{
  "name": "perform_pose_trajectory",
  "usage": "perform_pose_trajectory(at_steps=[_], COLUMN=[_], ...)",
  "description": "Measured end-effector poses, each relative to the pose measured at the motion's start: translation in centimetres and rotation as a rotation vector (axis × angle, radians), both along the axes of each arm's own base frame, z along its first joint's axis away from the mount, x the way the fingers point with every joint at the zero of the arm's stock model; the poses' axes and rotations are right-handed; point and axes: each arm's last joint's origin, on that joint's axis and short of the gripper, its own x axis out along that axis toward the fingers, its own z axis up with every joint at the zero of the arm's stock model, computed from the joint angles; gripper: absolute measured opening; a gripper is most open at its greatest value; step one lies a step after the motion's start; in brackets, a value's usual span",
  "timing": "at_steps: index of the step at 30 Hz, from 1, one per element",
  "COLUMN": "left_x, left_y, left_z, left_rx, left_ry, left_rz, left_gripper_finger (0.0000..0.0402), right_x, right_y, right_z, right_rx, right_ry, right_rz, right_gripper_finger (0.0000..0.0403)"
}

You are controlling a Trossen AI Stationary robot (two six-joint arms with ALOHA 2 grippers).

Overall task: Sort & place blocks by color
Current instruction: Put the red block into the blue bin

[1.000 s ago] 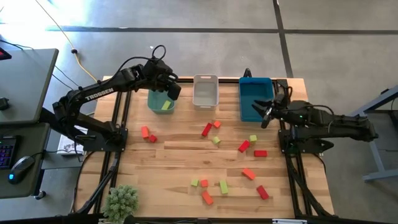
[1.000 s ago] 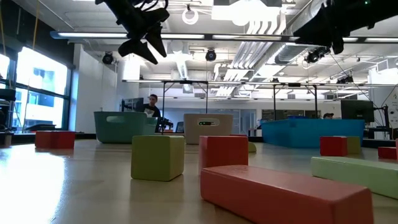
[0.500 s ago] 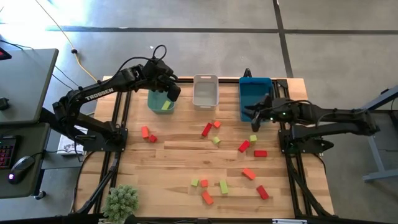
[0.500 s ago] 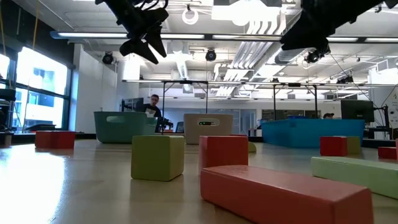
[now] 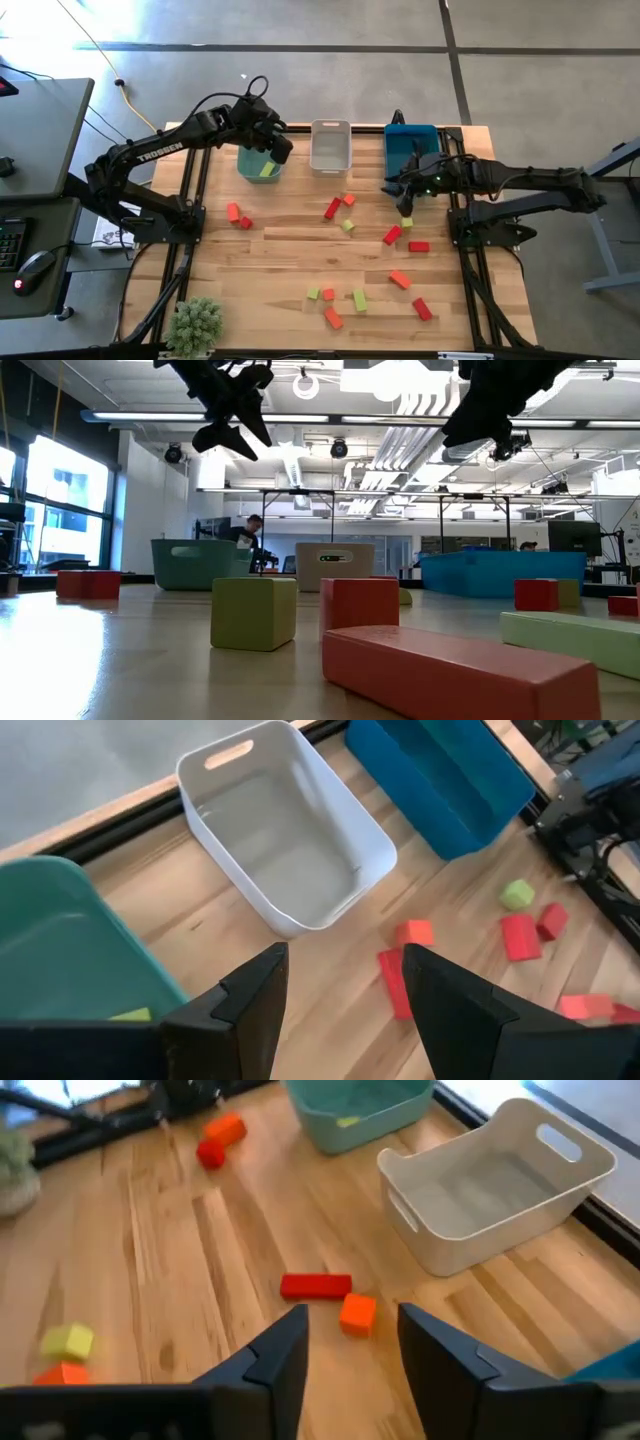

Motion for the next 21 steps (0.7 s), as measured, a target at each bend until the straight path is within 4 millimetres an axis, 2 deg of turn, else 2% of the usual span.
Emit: perform_pose_trajectory(at_steps=[7, 15, 21], left_x=[0.9, 2.0, 2.6], left_y=[-1.3, -3.4, -4.6], left_z=[0.0, 0.0, 0.0], left_rx=[-0.051, -0.079, -0.101], left_ry=[-0.026, -0.034, -0.038], left_rz=[0.0, -0.054, -0.082], left_gripper_finger=[0.0188, 0.0188, 0.0188], right_x=[0.2, 0.7, 2.0], right_y=[0.4, 0.8, 1.7], right_z=[0.4, -1.1, -2.6], right_rx=[-0.095, -0.058, -0.057], right_ry=[0.118, 0.246, 0.322], right_rz=[0.207, 0.399, 0.56], right_gripper_finger=[0.0202, 0.0206, 0.0206])
